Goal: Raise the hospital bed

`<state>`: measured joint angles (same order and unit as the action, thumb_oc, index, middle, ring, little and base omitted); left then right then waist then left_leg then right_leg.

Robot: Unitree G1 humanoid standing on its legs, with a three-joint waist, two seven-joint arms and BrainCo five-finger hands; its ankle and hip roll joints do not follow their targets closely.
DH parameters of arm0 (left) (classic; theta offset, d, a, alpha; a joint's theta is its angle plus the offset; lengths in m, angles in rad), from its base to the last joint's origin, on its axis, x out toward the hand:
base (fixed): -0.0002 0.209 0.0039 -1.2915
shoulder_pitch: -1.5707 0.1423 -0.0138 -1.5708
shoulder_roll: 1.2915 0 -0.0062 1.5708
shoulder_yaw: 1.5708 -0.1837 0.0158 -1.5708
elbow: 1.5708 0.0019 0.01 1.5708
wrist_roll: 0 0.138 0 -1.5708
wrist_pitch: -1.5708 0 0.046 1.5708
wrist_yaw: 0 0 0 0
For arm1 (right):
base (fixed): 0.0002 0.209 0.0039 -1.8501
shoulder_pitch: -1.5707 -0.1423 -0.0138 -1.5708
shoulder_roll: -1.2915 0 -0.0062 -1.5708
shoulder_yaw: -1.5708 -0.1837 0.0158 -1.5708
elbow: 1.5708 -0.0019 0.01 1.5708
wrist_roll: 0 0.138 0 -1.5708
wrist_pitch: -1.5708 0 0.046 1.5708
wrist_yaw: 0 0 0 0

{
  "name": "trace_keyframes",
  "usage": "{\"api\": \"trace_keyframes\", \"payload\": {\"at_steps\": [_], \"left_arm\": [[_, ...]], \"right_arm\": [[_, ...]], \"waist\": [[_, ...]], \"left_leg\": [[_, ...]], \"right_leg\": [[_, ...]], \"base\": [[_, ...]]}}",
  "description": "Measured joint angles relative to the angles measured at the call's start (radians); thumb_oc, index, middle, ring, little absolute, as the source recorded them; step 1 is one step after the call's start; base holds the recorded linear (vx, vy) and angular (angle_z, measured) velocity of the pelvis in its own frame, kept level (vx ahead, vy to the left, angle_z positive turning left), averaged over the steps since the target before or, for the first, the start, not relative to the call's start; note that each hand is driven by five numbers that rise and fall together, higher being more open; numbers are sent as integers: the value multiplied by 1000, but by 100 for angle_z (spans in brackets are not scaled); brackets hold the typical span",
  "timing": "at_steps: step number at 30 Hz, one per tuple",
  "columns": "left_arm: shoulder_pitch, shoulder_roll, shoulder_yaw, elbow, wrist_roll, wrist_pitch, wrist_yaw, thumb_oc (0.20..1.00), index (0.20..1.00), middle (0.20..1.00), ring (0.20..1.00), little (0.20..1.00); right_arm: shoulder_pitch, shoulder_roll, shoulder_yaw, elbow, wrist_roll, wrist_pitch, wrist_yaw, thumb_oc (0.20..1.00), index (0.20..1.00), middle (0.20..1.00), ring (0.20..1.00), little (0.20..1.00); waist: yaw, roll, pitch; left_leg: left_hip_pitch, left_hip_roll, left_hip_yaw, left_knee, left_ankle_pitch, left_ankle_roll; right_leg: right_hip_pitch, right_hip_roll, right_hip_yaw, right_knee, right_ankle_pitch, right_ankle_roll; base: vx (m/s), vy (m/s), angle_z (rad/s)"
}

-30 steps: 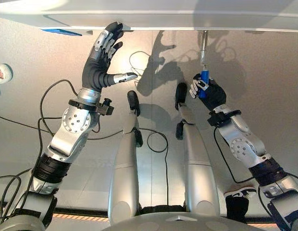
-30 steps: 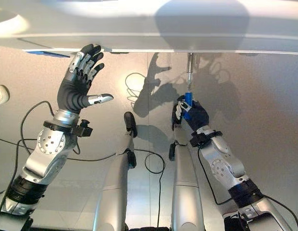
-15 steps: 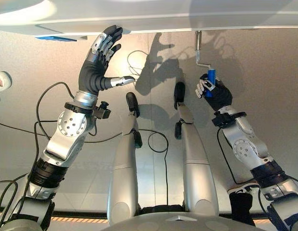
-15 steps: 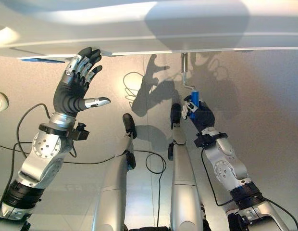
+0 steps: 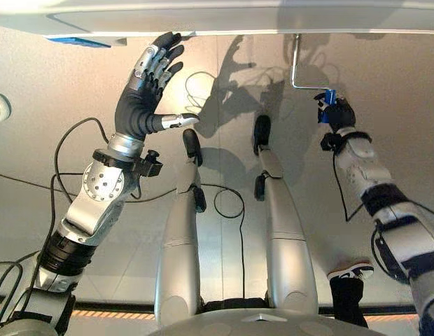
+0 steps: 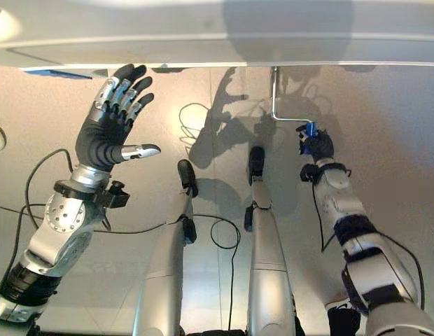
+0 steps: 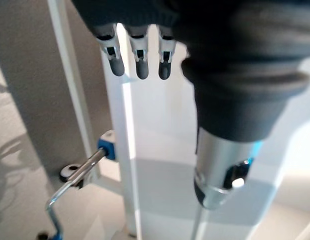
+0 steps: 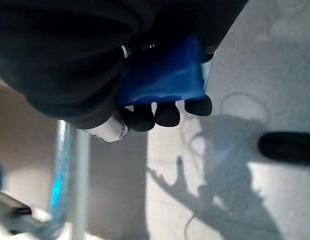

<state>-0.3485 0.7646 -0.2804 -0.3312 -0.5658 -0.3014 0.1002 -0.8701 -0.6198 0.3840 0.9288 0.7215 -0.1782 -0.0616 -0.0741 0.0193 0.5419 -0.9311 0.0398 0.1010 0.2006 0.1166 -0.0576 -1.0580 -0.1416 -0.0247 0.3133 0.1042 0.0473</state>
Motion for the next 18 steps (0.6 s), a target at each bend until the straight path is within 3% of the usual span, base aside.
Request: {"api": "trace_keyframes", "payload": {"at_steps": [6, 18], "left_arm": [[-89, 11, -56, 0, -6, 0, -4, 1000, 1000, 1000, 1000, 1000], [-136, -21, -91, 1, -6, 1, 6, 1000, 1000, 1000, 1000, 1000]], "right_arm": [[-148, 8, 21, 241, -76, 48, 13, 200, 200, 200, 200, 200], [-247, 69, -18, 375, -231, 87, -46, 200, 200, 200, 200, 200]], "waist": [[51, 3, 0], [87, 15, -2]], "left_leg": [[-38, -9, -15, 16, 0, 2], [-81, -15, -26, 45, 0, -2]], "right_leg": [[-29, -10, -8, 14, -3, 1], [-92, -20, -9, 96, -29, -8]], "base": [[9, 8, 5], [10, 11, 4]]}}
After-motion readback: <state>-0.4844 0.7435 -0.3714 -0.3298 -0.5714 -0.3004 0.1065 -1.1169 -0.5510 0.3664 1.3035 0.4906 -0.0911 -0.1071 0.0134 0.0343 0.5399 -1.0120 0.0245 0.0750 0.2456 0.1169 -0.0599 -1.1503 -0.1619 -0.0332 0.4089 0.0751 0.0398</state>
